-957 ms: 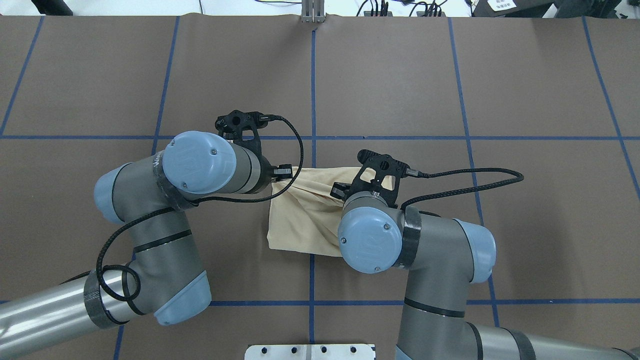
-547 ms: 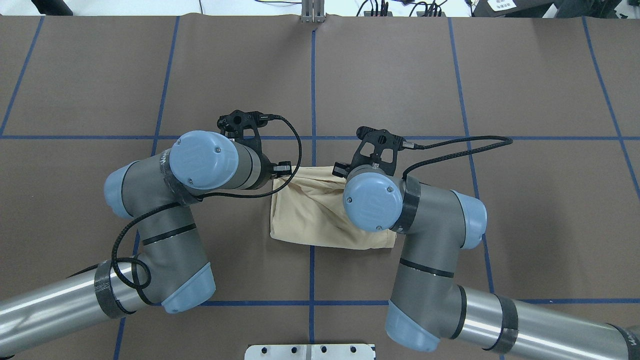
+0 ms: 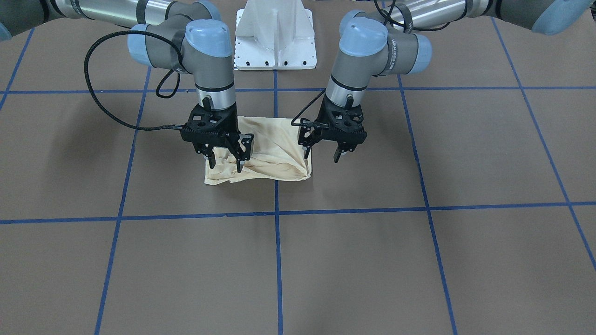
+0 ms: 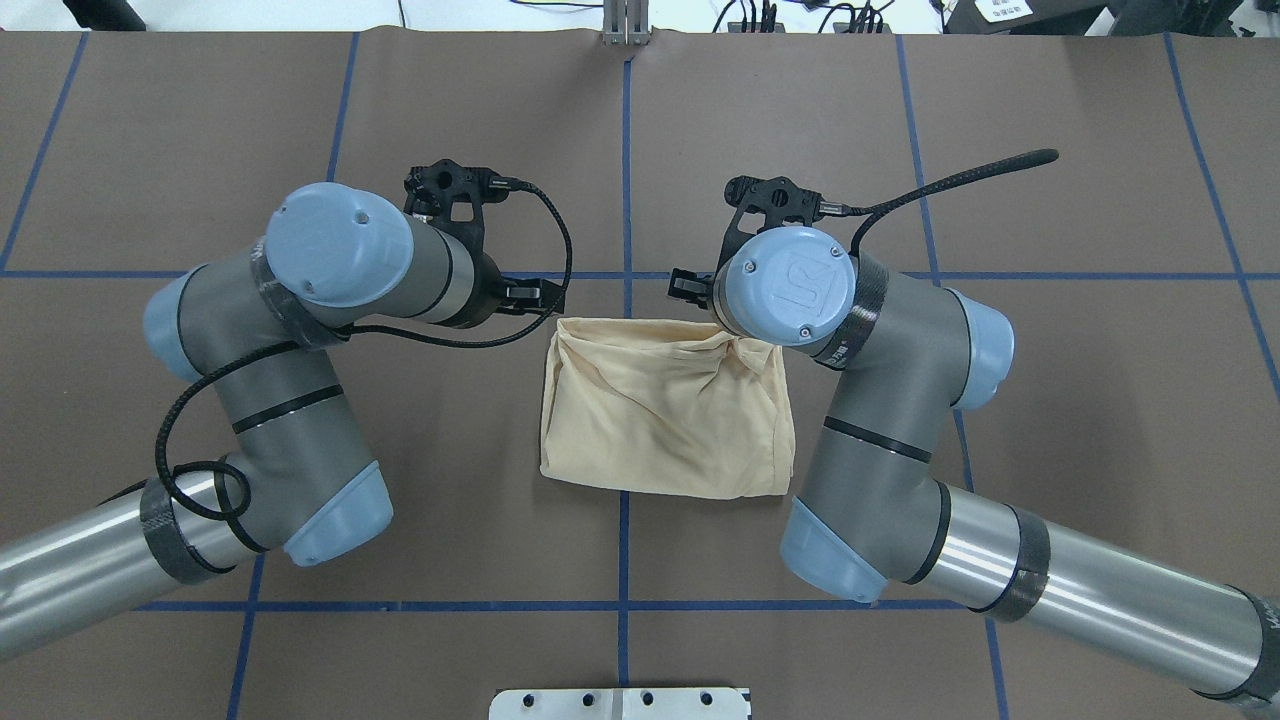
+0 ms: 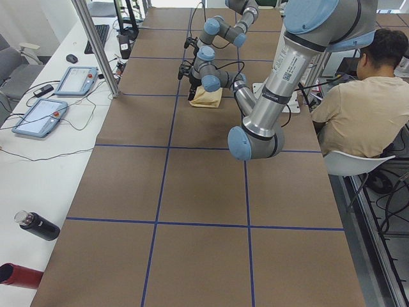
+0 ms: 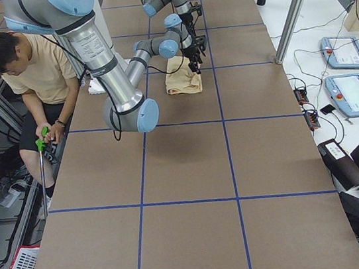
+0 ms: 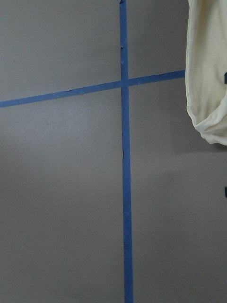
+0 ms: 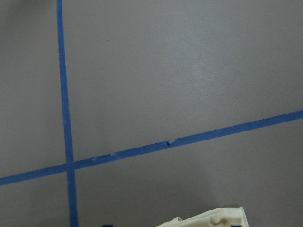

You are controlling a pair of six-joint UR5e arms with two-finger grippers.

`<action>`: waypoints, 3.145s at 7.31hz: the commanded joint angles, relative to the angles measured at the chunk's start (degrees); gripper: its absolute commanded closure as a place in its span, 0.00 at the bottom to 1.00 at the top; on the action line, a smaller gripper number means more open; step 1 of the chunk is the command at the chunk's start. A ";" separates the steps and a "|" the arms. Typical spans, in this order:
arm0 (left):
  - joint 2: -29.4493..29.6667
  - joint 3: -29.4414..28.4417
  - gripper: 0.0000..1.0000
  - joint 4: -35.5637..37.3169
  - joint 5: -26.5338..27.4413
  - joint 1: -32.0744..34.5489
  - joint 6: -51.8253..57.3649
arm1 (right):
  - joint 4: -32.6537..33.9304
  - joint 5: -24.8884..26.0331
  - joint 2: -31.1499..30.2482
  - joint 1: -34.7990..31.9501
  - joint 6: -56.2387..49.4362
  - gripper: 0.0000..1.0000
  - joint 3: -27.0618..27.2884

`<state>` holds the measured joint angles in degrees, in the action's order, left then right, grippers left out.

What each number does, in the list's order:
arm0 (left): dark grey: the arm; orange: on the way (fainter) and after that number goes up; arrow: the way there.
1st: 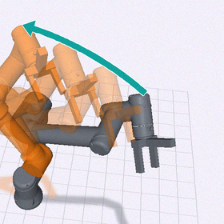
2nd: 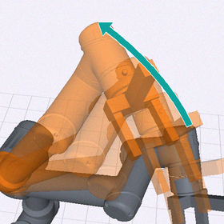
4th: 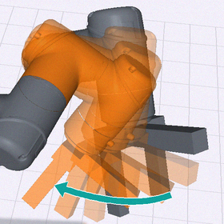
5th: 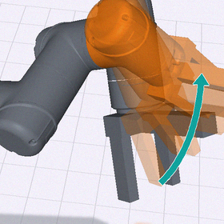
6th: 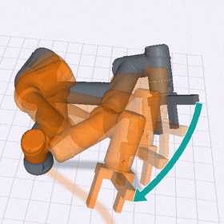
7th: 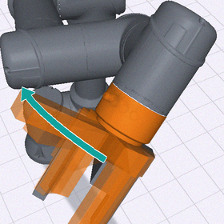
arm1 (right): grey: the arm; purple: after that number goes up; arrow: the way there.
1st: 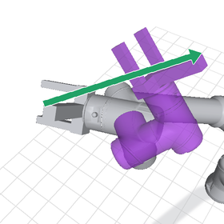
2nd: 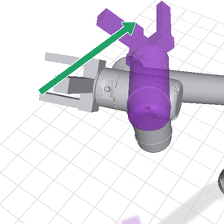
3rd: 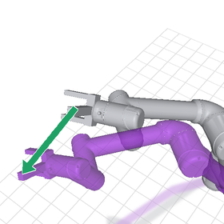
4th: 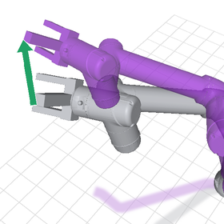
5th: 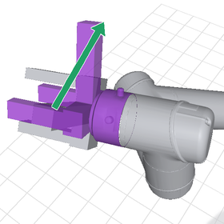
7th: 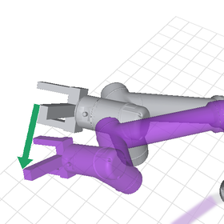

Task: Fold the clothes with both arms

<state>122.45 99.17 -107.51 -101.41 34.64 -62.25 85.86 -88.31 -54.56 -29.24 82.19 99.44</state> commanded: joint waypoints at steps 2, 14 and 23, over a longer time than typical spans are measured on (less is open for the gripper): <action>-1.60 1.46 0.00 -0.07 -0.98 0.87 2.75 | 1.15 5.94 -0.02 8.21 2.08 0.10 1.11; -1.95 2.69 0.00 -0.07 -0.98 0.78 1.87 | -10.88 1.86 7.18 -5.90 -11.34 0.79 -22.37; -21.86 21.92 0.00 8.72 -1.50 11.12 24.13 | 0.10 -28.29 -26.07 -32.57 -49.75 0.00 11.55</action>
<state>105.03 118.01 -100.46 -102.51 41.64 -45.53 86.15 -112.17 -73.88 -55.26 42.95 108.64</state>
